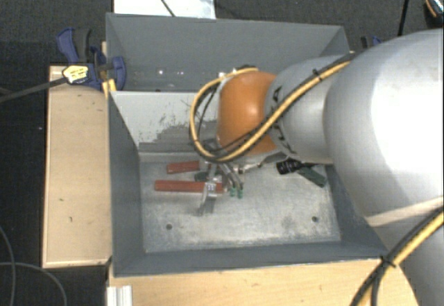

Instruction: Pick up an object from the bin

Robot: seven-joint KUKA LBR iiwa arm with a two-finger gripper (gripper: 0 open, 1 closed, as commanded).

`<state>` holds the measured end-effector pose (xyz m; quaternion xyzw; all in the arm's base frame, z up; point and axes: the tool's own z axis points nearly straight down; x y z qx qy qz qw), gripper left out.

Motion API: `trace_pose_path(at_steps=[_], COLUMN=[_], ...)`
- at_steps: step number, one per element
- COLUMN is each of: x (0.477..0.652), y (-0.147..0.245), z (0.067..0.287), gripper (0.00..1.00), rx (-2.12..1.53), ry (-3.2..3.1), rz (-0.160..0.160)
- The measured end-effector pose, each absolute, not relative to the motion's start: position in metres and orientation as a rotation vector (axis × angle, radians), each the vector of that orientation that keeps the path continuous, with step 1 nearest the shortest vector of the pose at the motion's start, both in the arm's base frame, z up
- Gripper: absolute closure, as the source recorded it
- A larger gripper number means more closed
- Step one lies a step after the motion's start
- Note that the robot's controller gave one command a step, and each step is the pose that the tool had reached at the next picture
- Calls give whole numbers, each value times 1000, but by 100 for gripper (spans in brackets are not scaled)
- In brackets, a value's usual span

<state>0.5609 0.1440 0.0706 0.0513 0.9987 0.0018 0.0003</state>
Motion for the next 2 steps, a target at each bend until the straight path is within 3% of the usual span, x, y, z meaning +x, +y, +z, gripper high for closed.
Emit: trace_pose_path(at_steps=[1,2], x=[563,569], y=[140,149], z=[71,209], gripper=[100,100], rx=[168,-127], ry=[3134,3128], rz=[2,4])
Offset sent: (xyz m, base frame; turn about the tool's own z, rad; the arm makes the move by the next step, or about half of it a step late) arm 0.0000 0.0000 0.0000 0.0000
